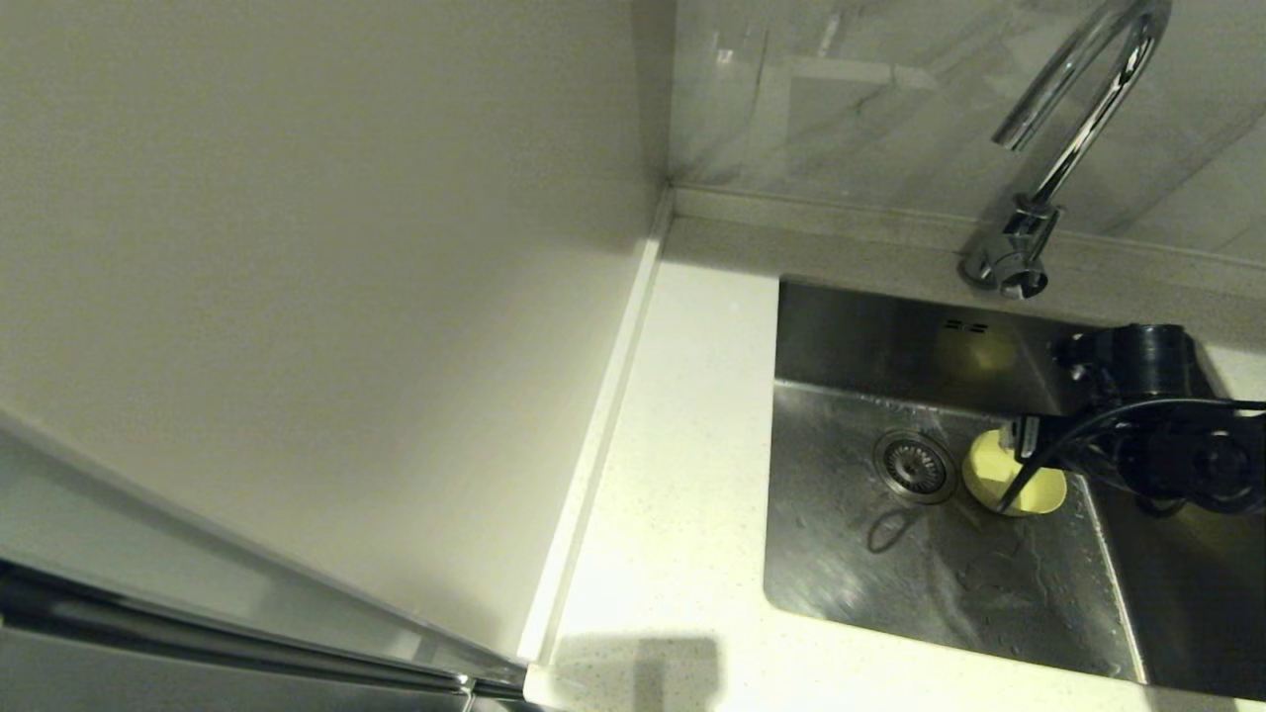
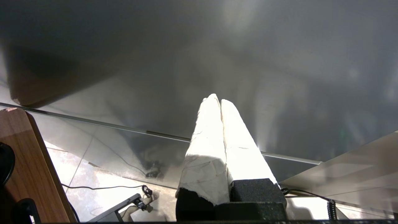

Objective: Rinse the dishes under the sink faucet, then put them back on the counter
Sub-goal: Put a bowl into the sink

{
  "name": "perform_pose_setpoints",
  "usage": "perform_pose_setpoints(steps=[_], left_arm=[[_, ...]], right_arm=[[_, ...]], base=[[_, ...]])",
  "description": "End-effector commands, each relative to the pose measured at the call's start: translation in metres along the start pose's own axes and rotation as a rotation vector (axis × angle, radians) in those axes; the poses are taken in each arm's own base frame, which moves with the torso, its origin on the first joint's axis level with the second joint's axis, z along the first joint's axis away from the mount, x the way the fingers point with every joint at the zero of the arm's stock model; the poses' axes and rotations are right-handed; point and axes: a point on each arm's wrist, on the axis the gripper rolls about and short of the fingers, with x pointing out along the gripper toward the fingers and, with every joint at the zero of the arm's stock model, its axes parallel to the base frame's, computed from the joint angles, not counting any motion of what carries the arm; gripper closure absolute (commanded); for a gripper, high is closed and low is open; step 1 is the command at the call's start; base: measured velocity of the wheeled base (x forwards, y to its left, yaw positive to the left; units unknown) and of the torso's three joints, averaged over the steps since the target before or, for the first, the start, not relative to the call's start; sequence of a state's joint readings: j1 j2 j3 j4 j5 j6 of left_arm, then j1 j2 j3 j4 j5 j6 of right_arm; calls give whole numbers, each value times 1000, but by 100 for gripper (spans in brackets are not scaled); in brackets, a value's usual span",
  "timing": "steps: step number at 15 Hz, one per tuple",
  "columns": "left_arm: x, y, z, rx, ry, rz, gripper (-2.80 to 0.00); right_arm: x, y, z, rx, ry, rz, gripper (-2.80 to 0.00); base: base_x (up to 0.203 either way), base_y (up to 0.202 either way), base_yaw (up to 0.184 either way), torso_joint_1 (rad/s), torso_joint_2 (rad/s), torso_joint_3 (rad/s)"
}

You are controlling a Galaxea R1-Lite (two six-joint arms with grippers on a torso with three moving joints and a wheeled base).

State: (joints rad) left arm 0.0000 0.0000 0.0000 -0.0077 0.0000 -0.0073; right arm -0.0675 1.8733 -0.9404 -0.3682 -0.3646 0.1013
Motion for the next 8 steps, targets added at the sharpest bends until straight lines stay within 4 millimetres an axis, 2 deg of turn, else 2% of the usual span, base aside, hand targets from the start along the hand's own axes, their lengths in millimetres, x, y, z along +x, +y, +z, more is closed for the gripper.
perform_pose_setpoints(steps=[1,4,6,8], left_arm=[[0,0,-1,0,3,0,0],[0,0,-1,0,3,0,0],[0,0,-1,0,3,0,0],[0,0,-1,0,3,0,0]], right_arm=[[-93,-27,23,63,-158,41,-280],[-181,-60,14,91,-210,65,-280],[-232,-84,-2,83,-187,67,-280],[-274,-103,-19,65,-136,57,-280]], base=[[0,0,0,0,0,0],[0,0,0,0,0,0],[0,0,0,0,0,0],[0,0,0,0,0,0]])
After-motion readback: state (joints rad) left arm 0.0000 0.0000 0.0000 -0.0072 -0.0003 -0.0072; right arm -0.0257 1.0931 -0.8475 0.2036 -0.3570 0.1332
